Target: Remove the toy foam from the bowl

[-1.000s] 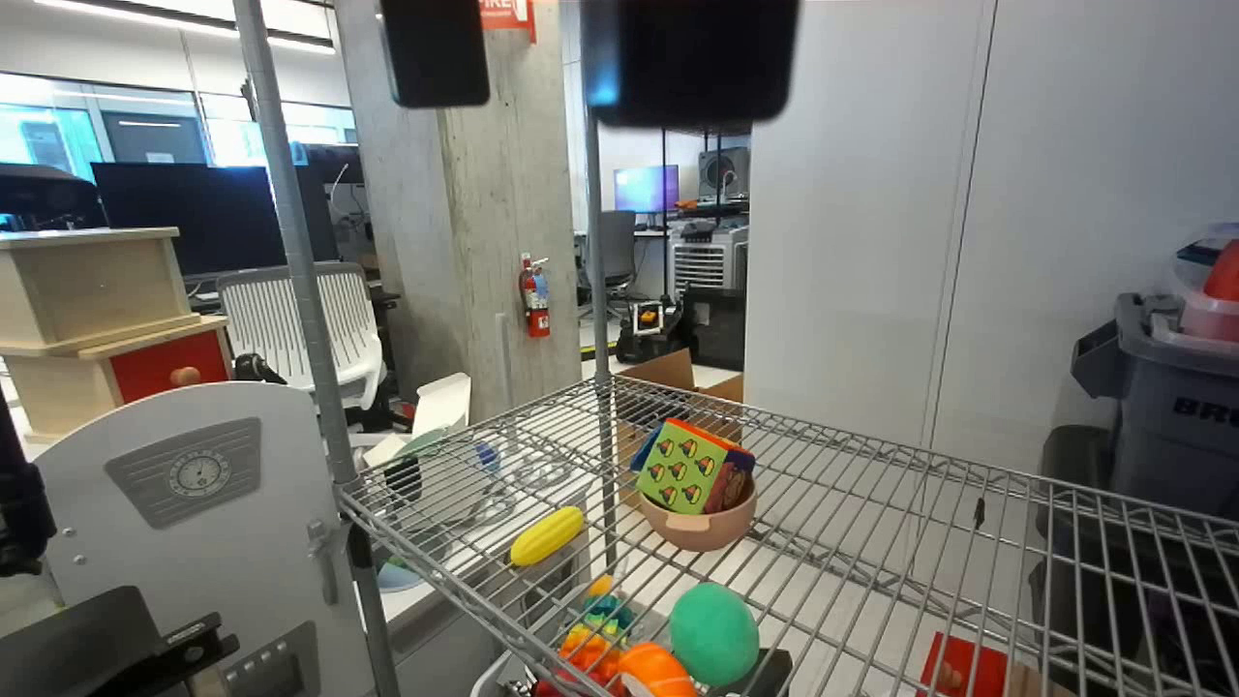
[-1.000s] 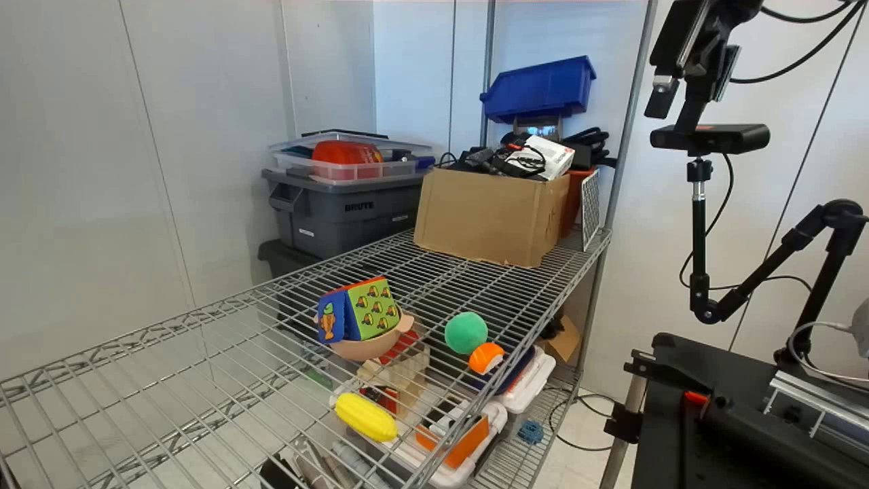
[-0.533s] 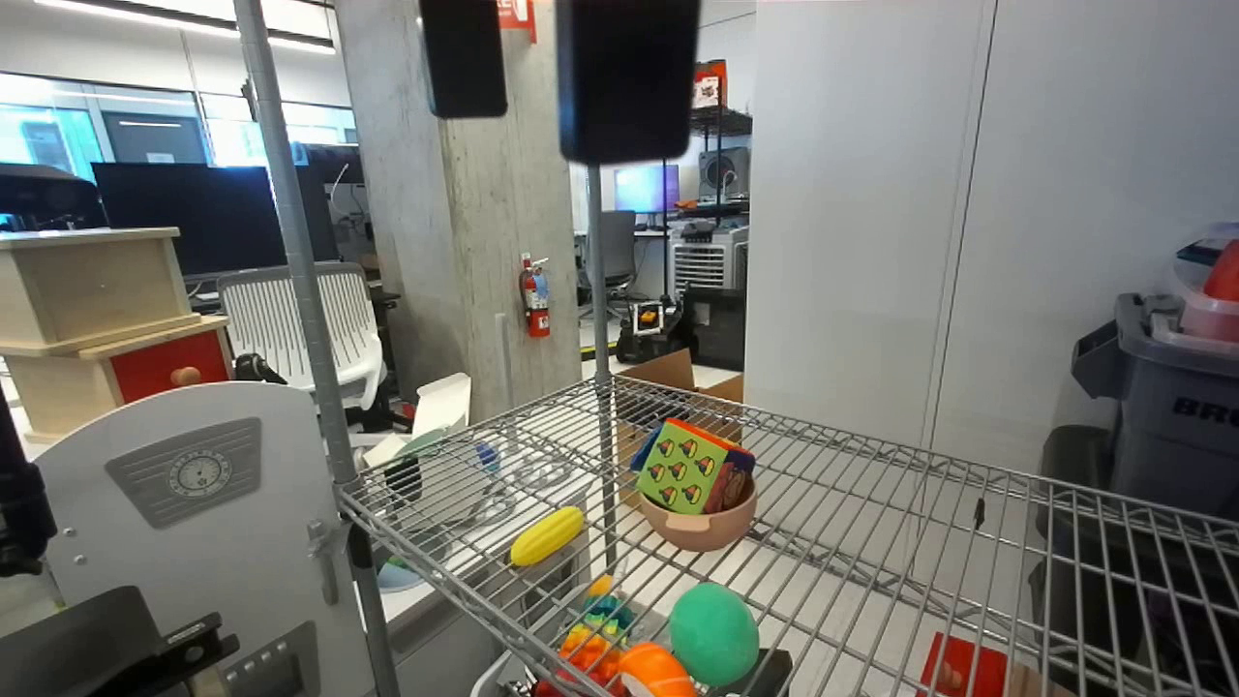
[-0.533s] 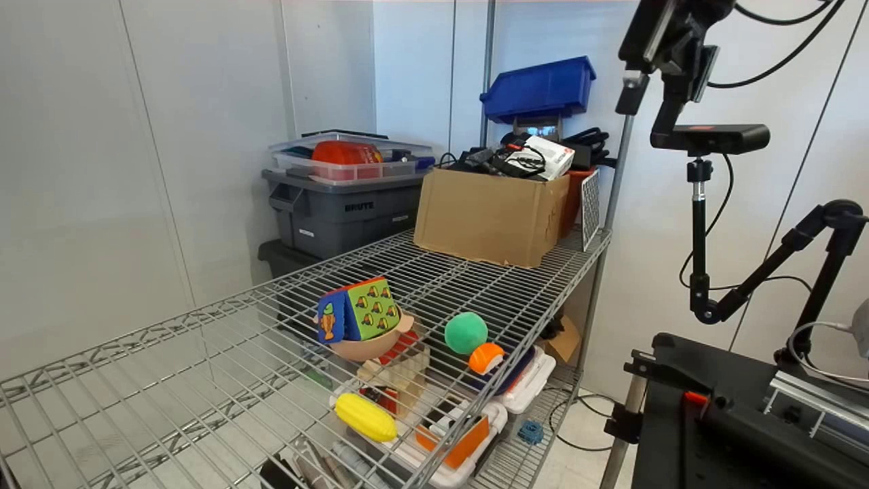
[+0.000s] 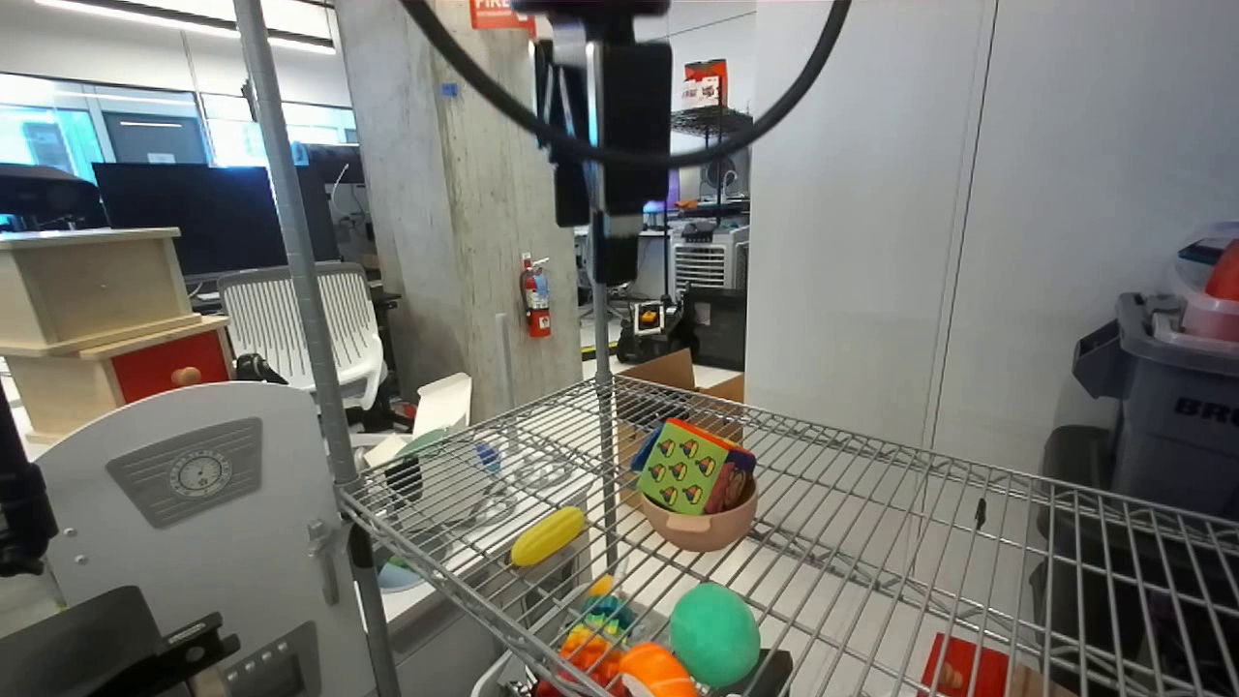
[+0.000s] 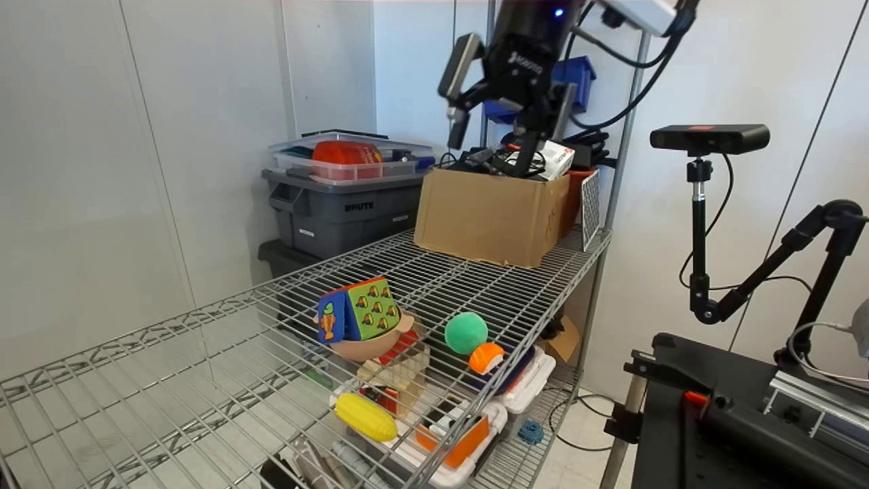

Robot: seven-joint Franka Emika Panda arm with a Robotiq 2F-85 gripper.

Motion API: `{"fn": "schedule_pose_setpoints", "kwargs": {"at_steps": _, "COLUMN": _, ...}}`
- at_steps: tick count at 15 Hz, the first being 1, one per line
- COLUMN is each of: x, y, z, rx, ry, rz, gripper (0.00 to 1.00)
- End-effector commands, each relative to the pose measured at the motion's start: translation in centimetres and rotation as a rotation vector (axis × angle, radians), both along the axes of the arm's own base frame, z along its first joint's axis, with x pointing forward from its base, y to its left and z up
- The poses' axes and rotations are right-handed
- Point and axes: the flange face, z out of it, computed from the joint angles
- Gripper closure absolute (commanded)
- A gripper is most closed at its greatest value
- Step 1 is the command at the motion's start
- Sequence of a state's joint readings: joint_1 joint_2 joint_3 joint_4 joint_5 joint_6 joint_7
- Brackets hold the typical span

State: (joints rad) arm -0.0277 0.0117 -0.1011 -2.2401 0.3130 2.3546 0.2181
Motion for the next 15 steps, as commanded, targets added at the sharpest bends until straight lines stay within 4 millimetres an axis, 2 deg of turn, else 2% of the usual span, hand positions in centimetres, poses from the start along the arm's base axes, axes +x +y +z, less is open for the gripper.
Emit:
{"fn": "schedule_pose_setpoints", "kwargs": {"at_steps": 1, "x": 7.2, "y": 2.9, "z": -3.9, "rx": 0.002, "ry": 0.029, "rz": -0.195, "gripper": 0.00}}
{"fn": "schedule_pose_setpoints", "kwargs": {"at_steps": 5, "x": 13.7, "y": 5.4, "z": -9.1, "rx": -0.005, "ry": 0.042, "rz": -0.407, "gripper": 0.00}}
{"fn": "schedule_pose_setpoints", "kwargs": {"at_steps": 9, "x": 18.8, "y": 7.4, "z": -13.7, "rx": -0.054, "ry": 0.024, "rz": -0.513, "gripper": 0.00}}
{"fn": "schedule_pose_setpoints", "kwargs": {"at_steps": 13, "x": 21.9, "y": 7.8, "z": -18.1, "rx": -0.092, "ry": 0.075, "rz": -0.611, "gripper": 0.00}}
{"fn": "schedule_pose_setpoints", "kwargs": {"at_steps": 15, "x": 22.4, "y": 7.5, "z": -20.2, "rx": -0.098, "ry": 0.175, "rz": -0.642, "gripper": 0.00}}
